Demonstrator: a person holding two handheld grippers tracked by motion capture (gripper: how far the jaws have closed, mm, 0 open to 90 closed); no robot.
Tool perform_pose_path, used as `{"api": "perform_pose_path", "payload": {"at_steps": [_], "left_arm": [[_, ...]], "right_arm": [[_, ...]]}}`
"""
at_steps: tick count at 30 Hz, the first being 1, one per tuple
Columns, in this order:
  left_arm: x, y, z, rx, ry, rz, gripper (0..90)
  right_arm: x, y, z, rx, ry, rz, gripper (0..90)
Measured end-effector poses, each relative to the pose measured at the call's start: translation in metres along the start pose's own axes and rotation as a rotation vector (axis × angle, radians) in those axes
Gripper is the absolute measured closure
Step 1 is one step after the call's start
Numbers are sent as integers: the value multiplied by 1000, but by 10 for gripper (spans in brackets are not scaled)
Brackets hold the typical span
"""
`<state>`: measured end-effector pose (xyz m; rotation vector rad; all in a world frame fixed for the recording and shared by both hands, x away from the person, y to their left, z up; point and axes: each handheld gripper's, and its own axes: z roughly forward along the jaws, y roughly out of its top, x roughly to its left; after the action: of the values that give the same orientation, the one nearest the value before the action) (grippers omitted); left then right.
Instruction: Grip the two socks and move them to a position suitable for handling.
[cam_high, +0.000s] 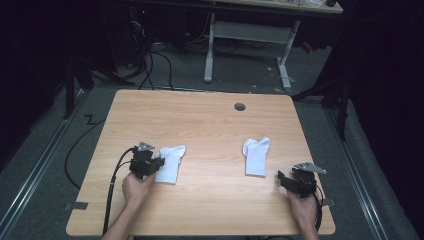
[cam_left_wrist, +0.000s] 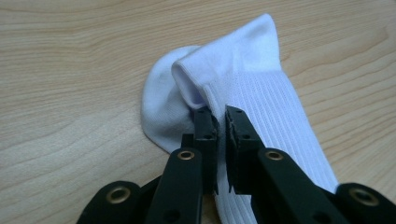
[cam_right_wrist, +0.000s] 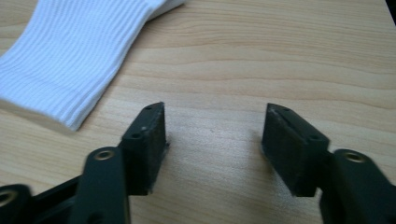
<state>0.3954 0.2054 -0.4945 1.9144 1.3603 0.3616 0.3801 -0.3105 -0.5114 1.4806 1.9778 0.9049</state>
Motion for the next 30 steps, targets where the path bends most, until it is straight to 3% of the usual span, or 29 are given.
{"api": "perform_pose_path", "payload": {"at_steps": [14,17,21,30], "left_arm": [[-2,5,-11,-61,-59,-51,853],[-7,10,-16,-60,-49,-14,853],[-17,22,-24,-96,-56,24,854],[-32,33,-25,-117,-78,58,854]], "right_arm": [[1,0,-1,-4,9,-13,473],[1,0,-1,-4,8,-13,473],[1,0,-1,-6,6,-13,473],[1,0,-1,-4,0,-8,468]]}}
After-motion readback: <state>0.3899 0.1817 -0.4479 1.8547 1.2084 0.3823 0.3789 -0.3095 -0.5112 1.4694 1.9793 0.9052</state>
